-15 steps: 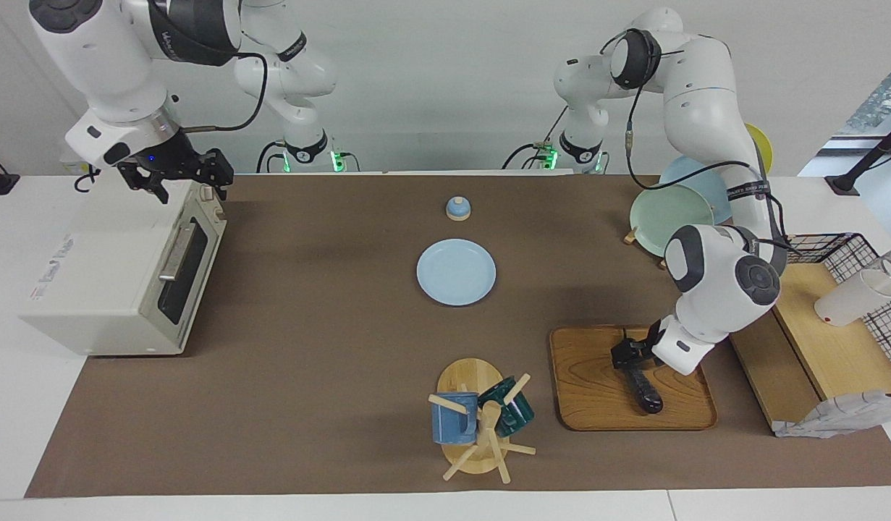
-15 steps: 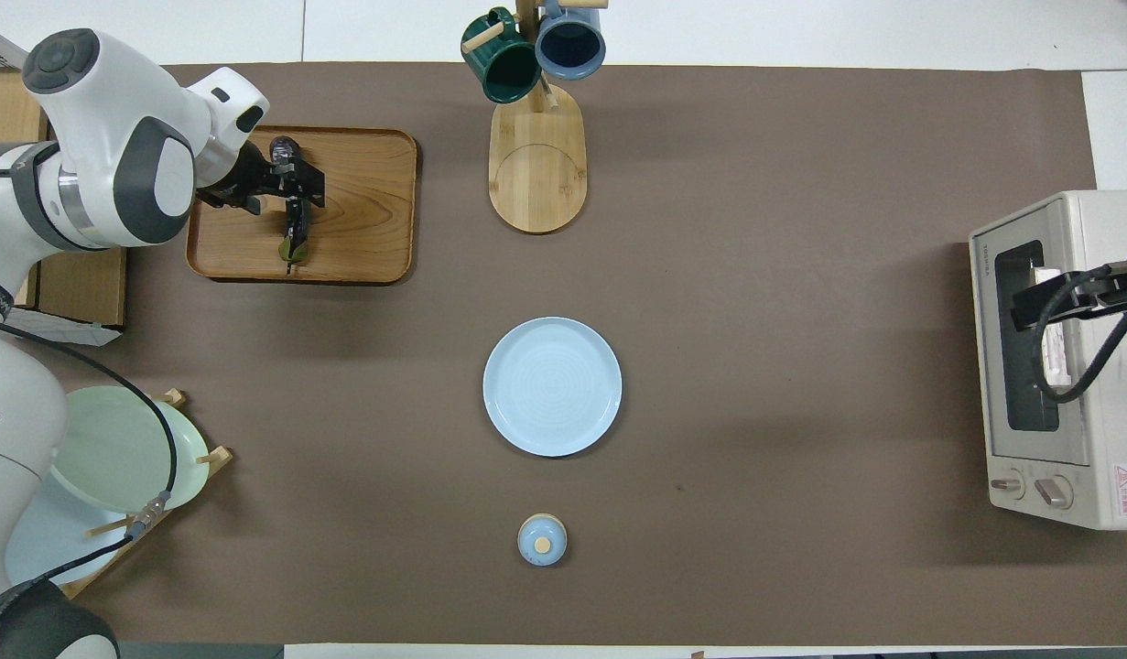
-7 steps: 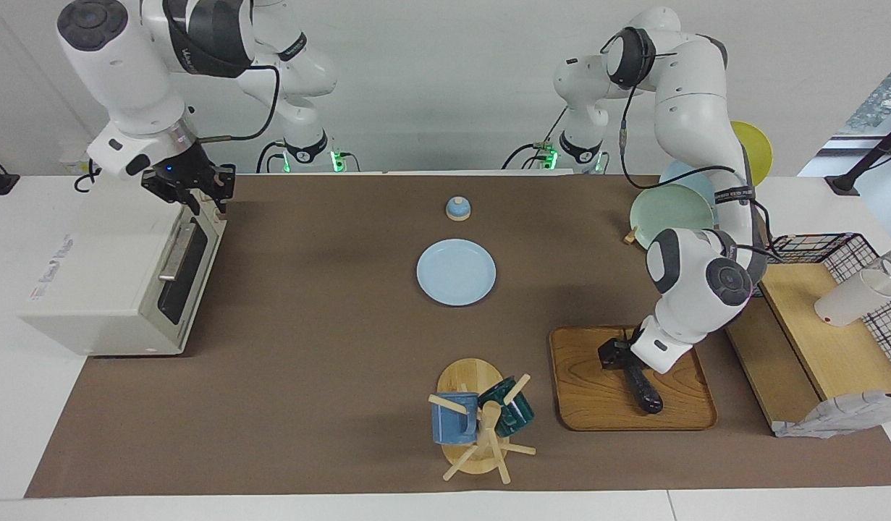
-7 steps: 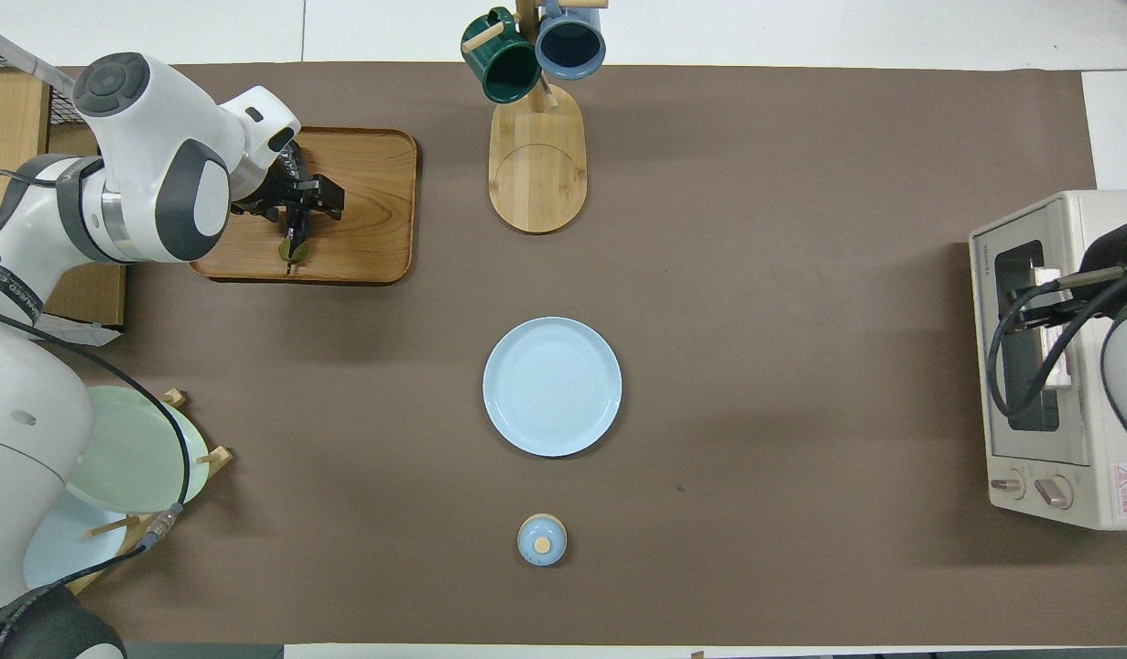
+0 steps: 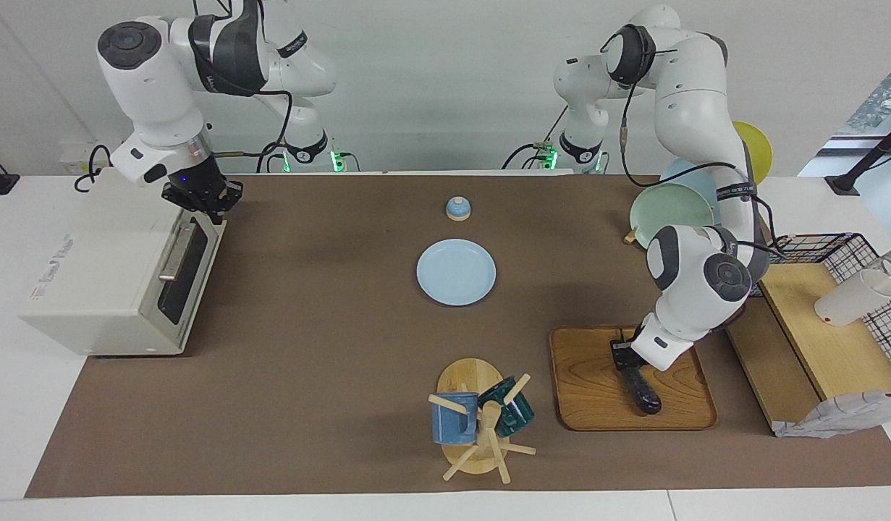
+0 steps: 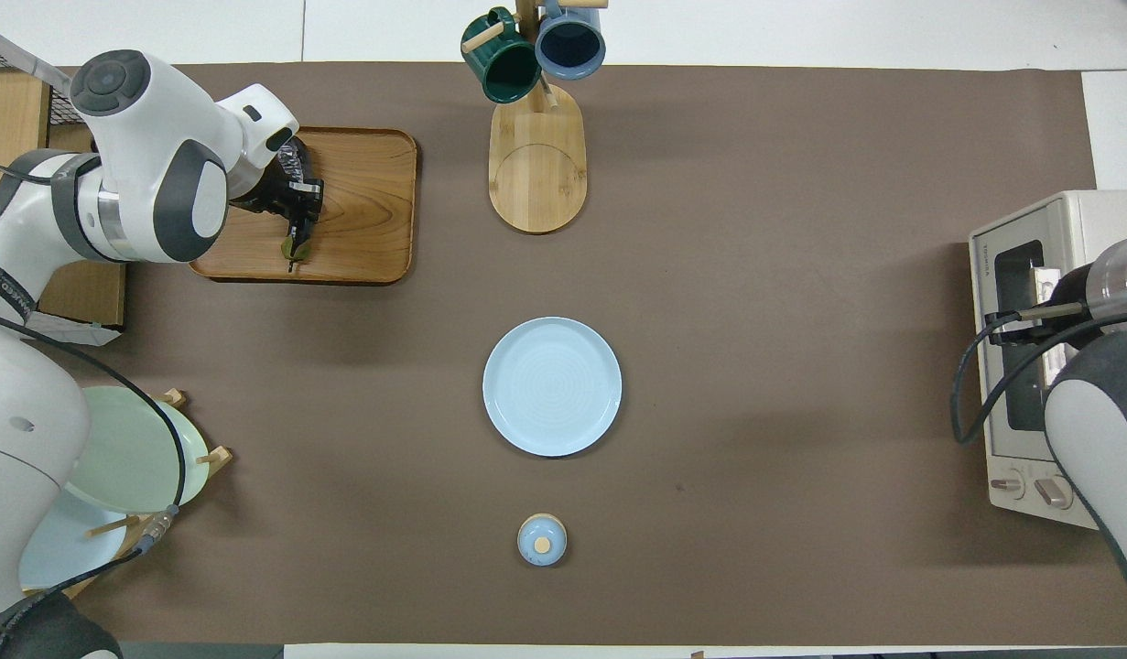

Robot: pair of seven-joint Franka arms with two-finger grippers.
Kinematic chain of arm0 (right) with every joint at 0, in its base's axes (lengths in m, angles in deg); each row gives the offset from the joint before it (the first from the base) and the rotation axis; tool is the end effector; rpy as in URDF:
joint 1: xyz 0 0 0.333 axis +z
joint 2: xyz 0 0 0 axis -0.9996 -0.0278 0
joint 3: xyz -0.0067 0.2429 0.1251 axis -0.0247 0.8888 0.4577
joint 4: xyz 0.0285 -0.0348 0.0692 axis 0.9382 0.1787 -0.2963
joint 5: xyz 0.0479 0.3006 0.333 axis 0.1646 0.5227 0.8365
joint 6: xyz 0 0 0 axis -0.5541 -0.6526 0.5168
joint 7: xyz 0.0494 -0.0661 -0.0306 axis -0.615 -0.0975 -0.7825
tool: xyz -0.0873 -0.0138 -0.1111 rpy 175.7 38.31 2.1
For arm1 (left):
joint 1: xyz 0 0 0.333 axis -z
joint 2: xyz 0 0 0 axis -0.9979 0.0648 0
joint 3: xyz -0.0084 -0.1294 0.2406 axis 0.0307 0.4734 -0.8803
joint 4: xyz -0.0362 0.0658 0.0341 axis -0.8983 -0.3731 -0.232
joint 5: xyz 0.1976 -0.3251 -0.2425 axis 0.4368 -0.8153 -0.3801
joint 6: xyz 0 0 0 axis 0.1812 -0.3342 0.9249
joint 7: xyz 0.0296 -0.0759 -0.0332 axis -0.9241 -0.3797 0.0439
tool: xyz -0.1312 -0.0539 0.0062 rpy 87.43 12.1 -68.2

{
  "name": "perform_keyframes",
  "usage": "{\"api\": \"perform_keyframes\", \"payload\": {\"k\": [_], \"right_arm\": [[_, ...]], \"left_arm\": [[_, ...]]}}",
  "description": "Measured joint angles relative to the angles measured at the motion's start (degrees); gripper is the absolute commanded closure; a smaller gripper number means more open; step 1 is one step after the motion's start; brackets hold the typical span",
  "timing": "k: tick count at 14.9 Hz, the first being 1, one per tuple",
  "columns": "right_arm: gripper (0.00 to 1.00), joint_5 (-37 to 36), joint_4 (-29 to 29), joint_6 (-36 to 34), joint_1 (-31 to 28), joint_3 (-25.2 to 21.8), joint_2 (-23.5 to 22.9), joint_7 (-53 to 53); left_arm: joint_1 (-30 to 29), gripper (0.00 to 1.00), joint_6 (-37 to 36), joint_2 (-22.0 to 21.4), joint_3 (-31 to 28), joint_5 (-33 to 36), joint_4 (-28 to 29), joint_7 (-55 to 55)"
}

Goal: Put eggplant into oven
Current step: 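Grasp the eggplant with the left gripper while the right gripper opens the oven, then carry the eggplant onto the blue plate while the right gripper lowers the door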

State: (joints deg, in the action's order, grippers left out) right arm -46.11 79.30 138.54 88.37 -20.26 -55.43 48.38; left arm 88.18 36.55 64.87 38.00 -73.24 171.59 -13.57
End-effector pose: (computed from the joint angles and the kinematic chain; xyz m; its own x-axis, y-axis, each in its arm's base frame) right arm 0.5797 -0.0256 0.4396 0.9974 0.0561 -0.0453 0.0618 -0.9888 0.1357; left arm 0.7317 -0.1228 0.2130 0.9936 -0.1132 0.0013 -0.1131 -0.9919 0.0584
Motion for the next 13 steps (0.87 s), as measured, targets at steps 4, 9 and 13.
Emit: {"api": "perform_keyframes", "payload": {"k": [4,9,13], "right_arm": [[1.00,-2.74,1.93,1.84,-0.67,-0.40,-0.01,4.67],[1.00,-6.71,3.93,6.19,-2.71,-0.53,-1.42,5.39],[1.00,-6.73,4.44,6.79,-4.88,-0.58,-2.31,3.42]], "left_arm": [[0.20,1.00,-1.20,-1.26,0.10,-0.11,-0.32,-0.08],[0.27,1.00,-12.03,-9.69,0.20,-5.17,-0.82,-2.96],[5.21,1.00,-18.14,-17.21,0.67,-6.06,0.92,-11.78]]}}
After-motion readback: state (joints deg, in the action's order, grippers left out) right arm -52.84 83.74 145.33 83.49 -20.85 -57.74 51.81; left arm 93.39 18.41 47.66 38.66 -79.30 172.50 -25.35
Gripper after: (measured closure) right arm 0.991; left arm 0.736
